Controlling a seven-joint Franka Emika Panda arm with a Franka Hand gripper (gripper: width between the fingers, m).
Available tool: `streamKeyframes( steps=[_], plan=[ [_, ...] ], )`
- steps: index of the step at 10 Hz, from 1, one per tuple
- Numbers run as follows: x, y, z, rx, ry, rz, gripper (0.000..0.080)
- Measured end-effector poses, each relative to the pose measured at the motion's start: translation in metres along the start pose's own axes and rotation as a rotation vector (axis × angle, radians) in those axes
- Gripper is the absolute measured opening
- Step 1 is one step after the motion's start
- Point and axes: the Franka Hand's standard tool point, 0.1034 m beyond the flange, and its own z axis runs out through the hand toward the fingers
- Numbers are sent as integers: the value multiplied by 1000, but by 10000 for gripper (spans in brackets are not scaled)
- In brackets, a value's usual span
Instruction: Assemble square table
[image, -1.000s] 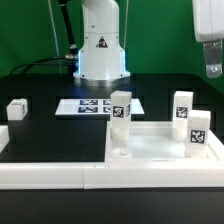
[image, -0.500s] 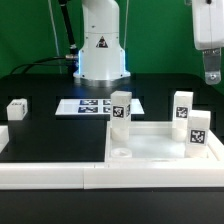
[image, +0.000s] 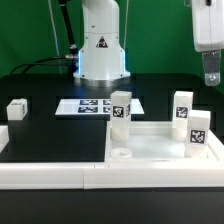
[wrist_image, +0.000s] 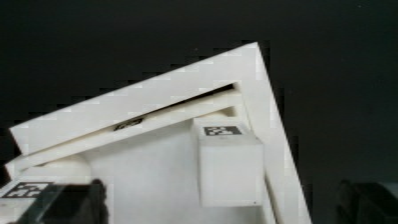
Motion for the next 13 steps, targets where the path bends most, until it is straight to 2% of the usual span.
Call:
streamKeyframes(
  steps=[1,2,4,5,6,8,13],
  plan=[
    [1,1,0,-1,1,-51,649],
    [10,5,-3,19,-4,-118,649],
    [44,29,-26,21,-20,-302,649],
    [63,35,-36,36,-20,-433,649],
    [77,39,-37,41,-12,-496,649],
    [72,38,-34,41,-6,-634,649],
    [76,39,-34,47,6,-1046,649]
  ],
)
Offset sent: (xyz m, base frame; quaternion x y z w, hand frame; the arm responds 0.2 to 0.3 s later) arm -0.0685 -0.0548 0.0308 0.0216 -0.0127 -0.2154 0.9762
